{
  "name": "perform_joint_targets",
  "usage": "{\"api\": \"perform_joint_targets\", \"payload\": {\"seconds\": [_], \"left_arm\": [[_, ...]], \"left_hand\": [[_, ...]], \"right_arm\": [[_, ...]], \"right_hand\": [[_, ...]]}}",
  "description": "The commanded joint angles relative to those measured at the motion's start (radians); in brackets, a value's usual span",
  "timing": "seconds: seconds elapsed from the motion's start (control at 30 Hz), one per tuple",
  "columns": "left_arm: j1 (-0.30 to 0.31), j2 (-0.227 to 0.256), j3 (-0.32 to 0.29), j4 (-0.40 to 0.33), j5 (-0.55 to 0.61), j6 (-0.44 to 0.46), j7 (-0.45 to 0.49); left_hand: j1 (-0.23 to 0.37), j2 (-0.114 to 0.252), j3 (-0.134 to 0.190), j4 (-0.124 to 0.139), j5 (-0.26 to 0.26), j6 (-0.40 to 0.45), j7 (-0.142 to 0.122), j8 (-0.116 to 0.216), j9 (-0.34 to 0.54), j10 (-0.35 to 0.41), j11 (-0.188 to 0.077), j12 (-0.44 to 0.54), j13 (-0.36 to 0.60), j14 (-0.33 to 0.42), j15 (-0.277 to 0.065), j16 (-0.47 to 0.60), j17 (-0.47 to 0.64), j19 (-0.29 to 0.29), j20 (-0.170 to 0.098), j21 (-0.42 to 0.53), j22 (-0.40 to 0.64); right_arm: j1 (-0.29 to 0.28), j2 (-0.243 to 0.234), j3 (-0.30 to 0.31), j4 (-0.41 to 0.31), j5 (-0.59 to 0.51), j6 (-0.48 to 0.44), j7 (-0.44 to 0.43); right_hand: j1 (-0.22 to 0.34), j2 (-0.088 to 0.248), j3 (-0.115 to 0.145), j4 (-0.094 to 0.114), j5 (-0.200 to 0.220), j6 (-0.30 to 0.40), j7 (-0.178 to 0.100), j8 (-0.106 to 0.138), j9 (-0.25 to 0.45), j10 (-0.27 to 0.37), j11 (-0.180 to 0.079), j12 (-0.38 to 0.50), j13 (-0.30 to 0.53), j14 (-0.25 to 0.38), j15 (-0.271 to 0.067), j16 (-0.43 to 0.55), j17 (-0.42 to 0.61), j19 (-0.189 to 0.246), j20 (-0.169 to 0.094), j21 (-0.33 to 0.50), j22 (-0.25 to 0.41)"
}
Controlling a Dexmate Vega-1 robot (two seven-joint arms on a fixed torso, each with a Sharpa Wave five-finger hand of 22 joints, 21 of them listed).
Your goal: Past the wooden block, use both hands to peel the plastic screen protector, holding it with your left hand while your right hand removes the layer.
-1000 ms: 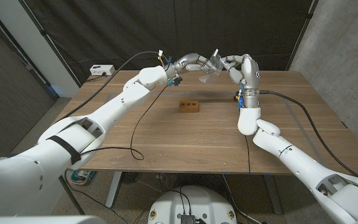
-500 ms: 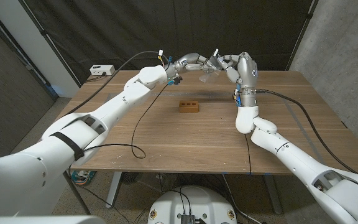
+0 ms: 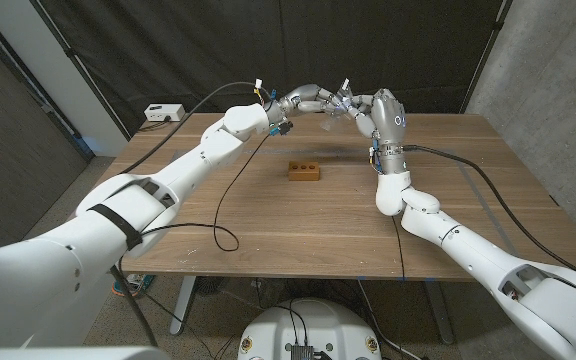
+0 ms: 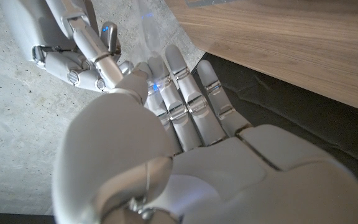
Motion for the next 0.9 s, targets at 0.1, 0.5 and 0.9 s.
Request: {"api": "perform_joint_targets", "payload": {"seconds": [0.1, 0.5, 0.9], "left_arm": [[-0.036, -0.038, 0.004, 0.102, -0.008, -0.038, -0.023], [-0.023, -0.027, 0.000, 0.078, -0.009, -0.025, -0.009], [-0.010, -0.013, 0.001, 0.040, -0.003, -0.008, 0.000]], "left_hand": [[0.003, 0.008, 0.010, -0.003, 0.006, 0.126, 0.089, 0.064, 0.101, 0.017, -0.007, 0.003, 0.005, 0.009, -0.046, -0.005, 0.006, -0.006, -0.020, 0.006, 0.000], [-0.001, 0.008, 0.013, -0.003, 0.006, 0.129, 0.089, 0.062, 0.100, 0.016, -0.007, 0.002, 0.008, 0.010, -0.046, -0.008, 0.008, -0.009, -0.020, 0.009, 0.000], [-0.002, 0.007, 0.018, -0.005, 0.006, 0.129, 0.089, 0.061, 0.101, 0.018, -0.007, 0.001, 0.008, 0.010, -0.047, -0.011, 0.011, -0.011, -0.020, 0.013, -0.001]], "right_arm": [[0.008, 0.017, -0.005, 0.029, -0.026, -0.017, -0.005], [-0.037, 0.080, 0.096, 0.038, -0.063, 0.031, -0.005], [-0.085, 0.185, 0.248, 0.079, 0.043, 0.203, -0.005]], "right_hand": [[0.000, -0.010, 0.031, -0.022, 0.014, 0.075, 0.036, 0.067, 0.080, 0.003, 0.003, 0.013, -0.006, 0.008, -0.010, 0.010, 0.003, 0.006, -0.098, 0.009, 0.002], [-0.008, -0.014, 0.038, -0.021, 0.026, 0.072, 0.028, 0.069, 0.085, -0.004, -0.003, 0.023, -0.005, 0.006, -0.010, 0.018, 0.003, 0.004, -0.099, 0.013, 0.004], [-0.069, -0.050, 0.042, -0.007, -0.073, -0.093, -0.011, -0.002, 0.065, -0.140, -0.013, -0.057, -0.054, -0.091, -0.012, -0.011, -0.027, -0.081, -0.091, 0.088, 0.041]]}}
